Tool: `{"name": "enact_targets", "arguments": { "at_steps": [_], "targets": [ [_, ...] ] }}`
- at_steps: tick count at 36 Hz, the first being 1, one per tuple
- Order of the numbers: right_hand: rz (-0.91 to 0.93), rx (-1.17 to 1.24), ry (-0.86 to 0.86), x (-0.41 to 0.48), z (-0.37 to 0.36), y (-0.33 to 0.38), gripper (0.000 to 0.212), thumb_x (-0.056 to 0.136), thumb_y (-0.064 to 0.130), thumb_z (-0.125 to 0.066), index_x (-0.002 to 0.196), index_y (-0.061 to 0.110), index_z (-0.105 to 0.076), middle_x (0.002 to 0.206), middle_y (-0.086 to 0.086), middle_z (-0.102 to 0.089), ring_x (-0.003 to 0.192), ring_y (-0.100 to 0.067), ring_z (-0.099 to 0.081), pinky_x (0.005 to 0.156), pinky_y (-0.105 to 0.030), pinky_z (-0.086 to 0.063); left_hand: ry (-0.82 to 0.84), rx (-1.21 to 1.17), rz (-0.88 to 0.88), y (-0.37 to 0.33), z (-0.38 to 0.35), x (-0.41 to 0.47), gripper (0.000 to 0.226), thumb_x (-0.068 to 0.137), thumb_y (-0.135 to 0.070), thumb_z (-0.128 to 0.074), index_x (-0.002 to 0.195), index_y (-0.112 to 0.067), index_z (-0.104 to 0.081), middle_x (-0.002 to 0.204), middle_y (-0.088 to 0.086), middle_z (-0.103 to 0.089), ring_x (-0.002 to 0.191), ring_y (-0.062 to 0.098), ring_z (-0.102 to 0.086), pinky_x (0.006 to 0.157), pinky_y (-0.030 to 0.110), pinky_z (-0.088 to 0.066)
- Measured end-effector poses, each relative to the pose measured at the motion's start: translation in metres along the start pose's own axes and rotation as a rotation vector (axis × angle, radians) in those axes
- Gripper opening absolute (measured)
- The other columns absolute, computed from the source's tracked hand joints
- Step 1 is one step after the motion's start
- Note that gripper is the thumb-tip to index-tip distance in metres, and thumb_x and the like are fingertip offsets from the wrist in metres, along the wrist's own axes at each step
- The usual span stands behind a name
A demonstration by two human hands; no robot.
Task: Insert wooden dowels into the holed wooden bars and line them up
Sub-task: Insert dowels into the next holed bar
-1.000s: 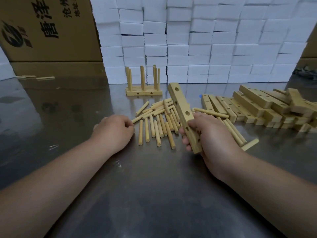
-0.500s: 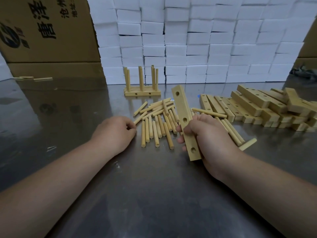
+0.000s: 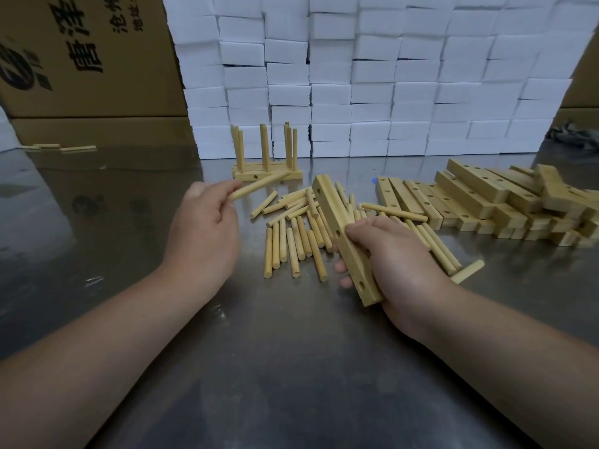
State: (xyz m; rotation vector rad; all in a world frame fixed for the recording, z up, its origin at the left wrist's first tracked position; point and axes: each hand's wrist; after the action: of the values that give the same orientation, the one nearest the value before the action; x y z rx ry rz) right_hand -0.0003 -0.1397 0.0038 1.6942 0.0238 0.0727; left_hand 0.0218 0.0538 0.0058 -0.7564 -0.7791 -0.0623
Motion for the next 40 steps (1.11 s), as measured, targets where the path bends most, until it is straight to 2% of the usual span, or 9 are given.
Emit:
{"name": "enact_targets", "arguments": {
  "at_steps": [3, 6, 11, 13, 16, 28, 32, 36, 40],
  "targets": [
    [0.006, 0.004, -0.001, 0.0, 0.0, 0.0, 0.007, 0.094, 0.015, -0.05, 0.091, 0.017, -0.056, 0.08, -0.011, -0.064, 0.052, -0.015, -0.059, 0.047, -0.026, -0.047, 0.021, -0.064, -0.076, -0.007, 0.001, -0.005, 0.031, 0.095, -0.008, -0.038, 0.113, -0.019, -0.061, 0.088, -0.01, -0.043, 0.075, -0.019, -0.042, 0.059, -0.001, -0.031],
    [0.013, 0.02, -0.001, 0.0, 0.0, 0.001, 0.016, 0.093, 0.014, -0.048, 0.092, 0.028, -0.057, 0.084, -0.012, -0.065, 0.051, -0.015, -0.059, 0.046, -0.025, -0.048, 0.066, -0.066, -0.117, -0.01, 0.001, -0.007, 0.027, 0.094, -0.009, -0.038, 0.103, -0.026, -0.058, 0.085, -0.015, -0.043, 0.076, -0.017, -0.042, 0.061, 0.0, -0.03],
    [0.017, 0.036, 0.016, -0.001, -0.001, 0.003, 0.028, 0.093, 0.012, -0.047, 0.102, 0.038, -0.055, 0.087, -0.011, -0.066, 0.049, -0.015, -0.059, 0.046, -0.024, -0.048, 0.113, -0.036, -0.135, -0.011, 0.001, -0.008, 0.025, 0.094, -0.016, -0.04, 0.107, -0.017, -0.061, 0.082, -0.017, -0.043, 0.078, -0.017, -0.042, 0.063, 0.0, -0.03],
    [0.021, 0.041, 0.028, -0.002, -0.001, 0.004, 0.03, 0.093, 0.012, -0.046, 0.096, 0.04, -0.057, 0.086, -0.011, -0.066, 0.049, -0.015, -0.059, 0.045, -0.024, -0.048, 0.127, -0.031, -0.14, -0.011, 0.0, -0.009, 0.024, 0.094, -0.017, -0.04, 0.106, -0.018, -0.061, 0.081, -0.018, -0.044, 0.078, -0.018, -0.042, 0.063, 0.0, -0.03],
    [0.032, 0.038, 0.051, -0.003, -0.002, 0.005, 0.033, 0.094, 0.012, -0.045, 0.088, 0.041, -0.058, 0.084, -0.011, -0.066, 0.049, -0.015, -0.058, 0.045, -0.024, -0.048, 0.14, -0.029, -0.129, -0.01, 0.0, -0.01, 0.021, 0.094, -0.019, -0.041, 0.105, -0.021, -0.06, 0.079, -0.018, -0.045, 0.076, -0.019, -0.042, 0.061, 0.0, -0.03],
    [0.031, 0.022, 0.089, -0.006, -0.002, 0.007, 0.034, 0.094, 0.014, -0.048, 0.081, 0.042, -0.061, 0.074, -0.006, -0.065, 0.049, -0.015, -0.056, 0.045, -0.025, -0.046, 0.167, -0.068, -0.14, -0.009, 0.001, -0.011, 0.018, 0.093, -0.019, -0.046, 0.102, -0.027, -0.06, 0.087, -0.015, -0.051, 0.08, -0.014, -0.045, 0.062, -0.002, -0.03],
    [0.036, 0.0, 0.094, -0.007, -0.001, 0.008, 0.034, 0.093, 0.013, -0.047, 0.085, 0.043, -0.061, 0.071, -0.004, -0.066, 0.047, -0.014, -0.056, 0.044, -0.025, -0.047, 0.171, -0.079, -0.133, -0.009, 0.001, -0.011, 0.016, 0.093, -0.021, -0.046, 0.097, -0.033, -0.055, 0.088, -0.016, -0.051, 0.081, -0.015, -0.044, 0.063, -0.002, -0.03],
    [0.049, -0.031, 0.134, -0.009, -0.002, 0.009, 0.032, 0.093, 0.014, -0.047, 0.09, 0.043, -0.059, 0.077, -0.004, -0.066, 0.047, -0.015, -0.057, 0.042, -0.023, -0.045, 0.184, -0.081, -0.134, -0.01, 0.002, -0.011, 0.014, 0.093, -0.023, -0.046, 0.094, -0.035, -0.055, 0.085, -0.012, -0.05, 0.078, -0.011, -0.044, 0.06, 0.0, -0.031],
    [0.065, -0.037, 0.142, -0.009, -0.002, 0.009, 0.023, 0.093, 0.019, -0.051, 0.098, 0.04, -0.059, 0.067, 0.0, -0.068, 0.045, -0.012, -0.056, 0.044, -0.018, -0.045, 0.194, -0.091, -0.123, -0.012, 0.003, -0.012, 0.014, 0.092, -0.022, -0.048, 0.094, -0.033, -0.055, 0.084, -0.013, -0.049, 0.073, -0.012, -0.044, 0.058, 0.0, -0.031]
  ]
}}
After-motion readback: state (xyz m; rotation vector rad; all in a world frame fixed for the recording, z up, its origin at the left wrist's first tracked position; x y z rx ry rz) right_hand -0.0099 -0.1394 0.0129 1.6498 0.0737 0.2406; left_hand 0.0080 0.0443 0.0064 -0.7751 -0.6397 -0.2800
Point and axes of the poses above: each hand's wrist, its own x-axis towards the middle knuckle, its own z-axis out of the back of the hand, y = z × x
